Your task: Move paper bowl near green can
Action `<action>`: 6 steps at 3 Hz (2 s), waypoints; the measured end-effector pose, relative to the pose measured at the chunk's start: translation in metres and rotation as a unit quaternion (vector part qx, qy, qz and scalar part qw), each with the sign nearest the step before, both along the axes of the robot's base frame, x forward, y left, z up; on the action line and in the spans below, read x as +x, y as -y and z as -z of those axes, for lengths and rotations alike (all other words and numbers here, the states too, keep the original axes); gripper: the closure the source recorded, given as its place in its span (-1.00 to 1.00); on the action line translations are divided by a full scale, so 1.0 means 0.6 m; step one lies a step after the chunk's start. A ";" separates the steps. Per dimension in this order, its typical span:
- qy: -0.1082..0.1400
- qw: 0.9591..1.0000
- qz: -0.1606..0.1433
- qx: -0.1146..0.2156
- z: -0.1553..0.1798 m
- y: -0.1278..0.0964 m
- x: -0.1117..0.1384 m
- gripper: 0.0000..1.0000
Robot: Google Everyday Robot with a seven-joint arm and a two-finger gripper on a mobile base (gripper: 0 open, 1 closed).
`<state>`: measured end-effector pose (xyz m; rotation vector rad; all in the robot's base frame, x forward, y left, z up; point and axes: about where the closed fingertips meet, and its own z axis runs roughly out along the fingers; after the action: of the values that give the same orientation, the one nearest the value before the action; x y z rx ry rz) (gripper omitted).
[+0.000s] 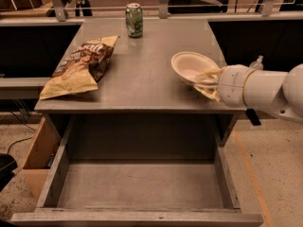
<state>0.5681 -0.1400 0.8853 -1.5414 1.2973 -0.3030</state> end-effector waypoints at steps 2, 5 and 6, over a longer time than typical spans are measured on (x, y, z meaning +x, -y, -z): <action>0.041 0.994 -0.004 -0.098 -0.050 0.005 0.010 1.00; 0.129 0.960 -0.169 -0.180 -0.110 -0.072 0.244 1.00; 0.152 0.959 -0.162 -0.175 -0.162 -0.066 0.257 1.00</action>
Offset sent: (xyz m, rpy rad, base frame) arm 0.0303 -0.0103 0.0637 -0.3775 -0.1898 0.0420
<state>0.7223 -0.1007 0.9824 -1.8871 0.7615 -0.5566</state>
